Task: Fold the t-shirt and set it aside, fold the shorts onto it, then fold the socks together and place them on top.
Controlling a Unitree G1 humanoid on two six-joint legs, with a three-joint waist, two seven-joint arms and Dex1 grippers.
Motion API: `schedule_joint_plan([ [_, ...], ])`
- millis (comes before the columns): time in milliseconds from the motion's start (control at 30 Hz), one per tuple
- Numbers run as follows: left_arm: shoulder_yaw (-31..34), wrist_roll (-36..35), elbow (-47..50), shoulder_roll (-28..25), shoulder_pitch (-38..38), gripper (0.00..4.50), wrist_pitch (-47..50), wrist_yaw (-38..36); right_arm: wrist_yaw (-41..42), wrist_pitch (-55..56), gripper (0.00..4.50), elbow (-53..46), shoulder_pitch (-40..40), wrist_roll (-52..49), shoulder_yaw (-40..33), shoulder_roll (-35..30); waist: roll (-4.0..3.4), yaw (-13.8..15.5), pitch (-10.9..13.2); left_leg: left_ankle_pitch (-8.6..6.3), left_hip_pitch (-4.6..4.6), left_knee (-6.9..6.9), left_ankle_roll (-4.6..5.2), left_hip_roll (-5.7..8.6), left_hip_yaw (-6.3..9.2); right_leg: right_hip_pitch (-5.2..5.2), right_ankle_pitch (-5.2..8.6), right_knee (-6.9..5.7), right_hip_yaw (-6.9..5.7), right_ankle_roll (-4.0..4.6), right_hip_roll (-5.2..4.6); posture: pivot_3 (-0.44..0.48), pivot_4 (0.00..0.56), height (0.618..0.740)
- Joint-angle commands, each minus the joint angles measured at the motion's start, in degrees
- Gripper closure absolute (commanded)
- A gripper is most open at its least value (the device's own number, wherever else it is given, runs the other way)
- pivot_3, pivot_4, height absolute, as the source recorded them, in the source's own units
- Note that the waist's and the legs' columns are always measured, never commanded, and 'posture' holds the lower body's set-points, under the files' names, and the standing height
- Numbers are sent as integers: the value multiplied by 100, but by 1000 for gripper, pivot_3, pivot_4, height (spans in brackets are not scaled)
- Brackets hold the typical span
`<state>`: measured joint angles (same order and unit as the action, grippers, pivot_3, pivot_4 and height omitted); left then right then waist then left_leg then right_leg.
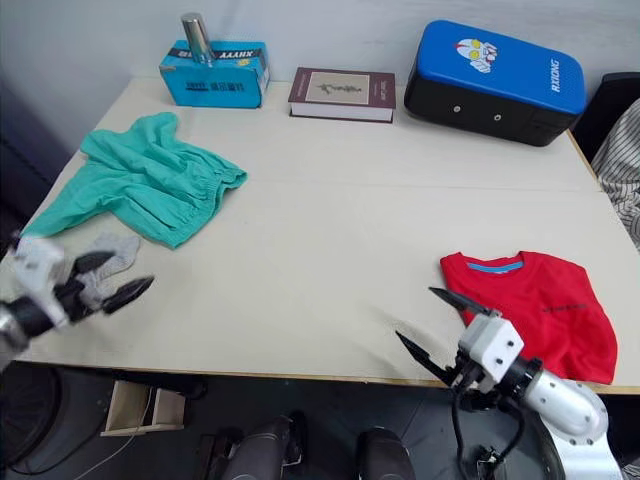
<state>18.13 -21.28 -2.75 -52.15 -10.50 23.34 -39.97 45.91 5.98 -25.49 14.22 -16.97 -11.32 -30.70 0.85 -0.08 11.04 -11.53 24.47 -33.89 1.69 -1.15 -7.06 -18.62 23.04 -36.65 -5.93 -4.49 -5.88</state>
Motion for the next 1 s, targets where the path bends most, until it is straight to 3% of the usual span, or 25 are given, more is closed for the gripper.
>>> schedule_joint_plan([
  [33, -892, 784, -1510, -97, -1123, 0, -151, -298, -170, -68, 31, -211, -80, 11, 93, 7, 7, -13, 2, 1, -6, 3, -1, 1, -4, -5, 0, -17, 3, 0, -1, 0, 150, 740],
  [233, -1835, 1689, -3807, 264, -2852, 0, -818, -552, -353, -75, 31, -200, -113, 68, 136, 4, 39, 6, 9, 11, -13, -4, -3, -7, -5, -41, 3, -101, 0, -5, 4, 0, 150, 740],
  [367, -1931, 1995, -5002, 566, -3672, 870, -1333, -277, -550, -74, 0, -298, 47, 121, 118, 83, 43, 25, 10, 20, -15, -16, -8, -12, 1, -35, 6, -111, -3, 0, 8, 0, 150, 740],
  [600, -1956, 2225, -6335, 960, -4359, 3138, -2310, -415, -688, 20, 0, -346, 281, 221, 220, 140, 46, 18, 9, 28, -17, -25, 0, -10, 3, -28, 7, -109, -1, 2, 1, 0, 150, 740],
  [767, -1711, 1981, -6336, 1329, -4819, 4482, -3242, -899, -761, 101, 0, -291, 356, 301, 194, 151, 58, 52, 16, 28, -15, -29, 2, -7, 7, -27, 7, -115, -4, 2, -1, 0, 150, 740],
  [900, -1467, 1354, -5622, 2050, -5207, 4482, -3251, -1819, -788, 234, 0, -200, 488, 385, 184, 162, 73, 115, 23, 27, -7, -38, 4, -5, 9, -28, 7, -114, -10, 2, -1, 0, 150, 740],
  [1000, -1665, 1110, -4739, 2538, -5156, 4482, -2956, -2498, -855, 245, 0, -217, 532, 417, 188, 178, 73, 122, 23, 26, 0, -51, 7, -5, 9, -25, 7, -113, -11, 2, 0, 0, 150, 740],
])
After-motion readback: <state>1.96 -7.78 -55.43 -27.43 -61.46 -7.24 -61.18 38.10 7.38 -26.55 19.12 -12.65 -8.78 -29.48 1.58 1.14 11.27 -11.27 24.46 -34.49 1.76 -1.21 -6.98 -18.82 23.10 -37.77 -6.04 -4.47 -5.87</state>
